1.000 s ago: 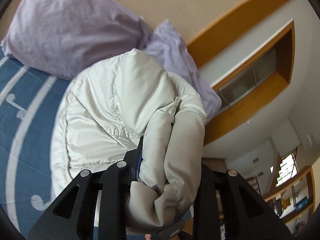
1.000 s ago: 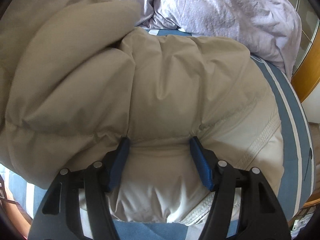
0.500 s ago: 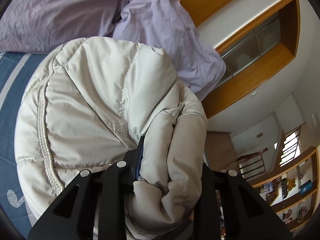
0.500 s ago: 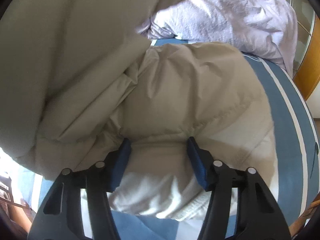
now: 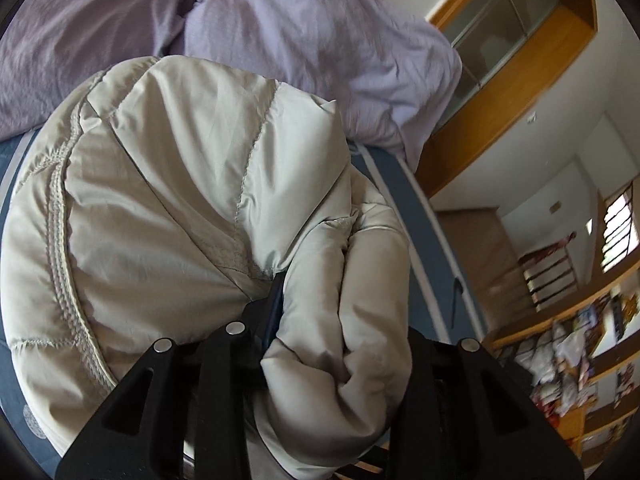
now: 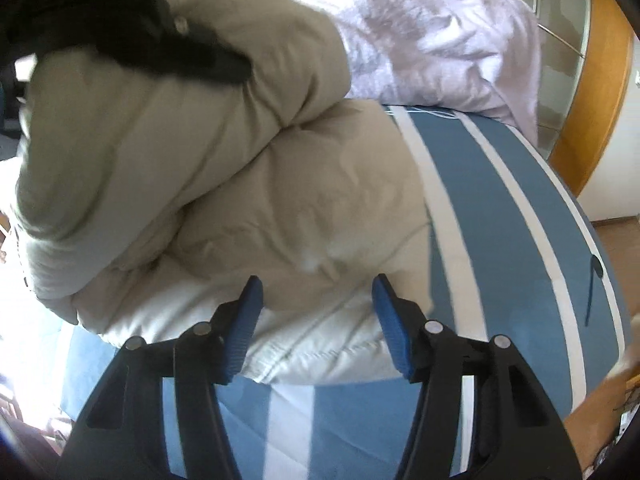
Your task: Fold large clothes
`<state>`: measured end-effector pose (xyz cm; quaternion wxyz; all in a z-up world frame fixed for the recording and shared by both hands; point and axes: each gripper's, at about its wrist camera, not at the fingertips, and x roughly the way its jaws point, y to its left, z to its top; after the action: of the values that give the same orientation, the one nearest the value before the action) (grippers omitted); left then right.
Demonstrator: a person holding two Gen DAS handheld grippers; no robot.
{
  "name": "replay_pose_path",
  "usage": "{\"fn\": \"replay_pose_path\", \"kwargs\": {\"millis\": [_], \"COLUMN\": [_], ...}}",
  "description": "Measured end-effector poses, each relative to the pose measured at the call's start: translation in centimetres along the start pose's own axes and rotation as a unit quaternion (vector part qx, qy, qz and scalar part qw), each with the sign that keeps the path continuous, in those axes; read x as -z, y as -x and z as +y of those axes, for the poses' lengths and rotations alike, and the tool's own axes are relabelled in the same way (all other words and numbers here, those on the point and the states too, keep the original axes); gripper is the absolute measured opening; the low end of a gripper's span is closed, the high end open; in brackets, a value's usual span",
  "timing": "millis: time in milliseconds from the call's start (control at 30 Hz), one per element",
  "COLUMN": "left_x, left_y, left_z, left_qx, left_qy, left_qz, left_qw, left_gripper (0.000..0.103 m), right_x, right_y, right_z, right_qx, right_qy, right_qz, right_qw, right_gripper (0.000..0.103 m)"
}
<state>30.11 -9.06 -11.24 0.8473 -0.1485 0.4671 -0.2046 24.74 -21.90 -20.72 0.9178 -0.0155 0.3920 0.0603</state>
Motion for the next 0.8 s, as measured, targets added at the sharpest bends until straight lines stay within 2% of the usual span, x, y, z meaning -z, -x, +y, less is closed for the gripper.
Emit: {"fn": "replay_pose_path", "kwargs": {"millis": [100,200,300,333,367,567,667,800], "left_x": [0.6,0.6,0.6,0.6,0.8,1.2,1.3,1.4], "left_y": [-0.7,-1.1,-0.9,-0.8,-0.8,-0.4,0.9,3.5], "left_z": [-0.4,-0.7,-1.0,-1.1,-1.3,-2.1,-2.5,-2.3], "left_qx": [-0.003,-0.003,0.004,0.012,0.017,0.006,0.009,0.003], "left_qy": [-0.012,-0.020,-0.033,-0.035,-0.036,-0.042,-0.039,-0.033], "left_qz": [0.010,0.017,0.019,0.019,0.020,0.016,0.008,-0.017], "left_qw": [0.9999,0.9996,0.9993,0.9991,0.9990,0.9990,0.9991,0.9993], "left_gripper": [0.032,0.039,0.055,0.066,0.073,0.074,0.082,0.084], "right_x": [0.5,0.9,0.8,0.8,0.8,0.7,0.9,1.0], "right_y": [0.3,-0.1,-0.4,-0.4,-0.4,-0.6,-0.5,-0.5], "right_z": [-0.8,-1.6,-2.4,-2.4,-2.4,-2.4,-2.5,-2.8], "right_qx": [0.010,0.018,0.014,0.014,0.016,0.020,0.022,0.014], "right_qy": [-0.014,-0.029,-0.046,-0.048,-0.047,-0.060,-0.065,-0.067], "right_qz": [0.002,0.009,0.012,0.013,0.013,0.020,0.024,0.028], "right_qw": [1.000,0.999,0.999,0.999,0.999,0.998,0.997,0.997], "right_gripper": [0.057,0.058,0.058,0.058,0.058,0.058,0.058,0.059]}}
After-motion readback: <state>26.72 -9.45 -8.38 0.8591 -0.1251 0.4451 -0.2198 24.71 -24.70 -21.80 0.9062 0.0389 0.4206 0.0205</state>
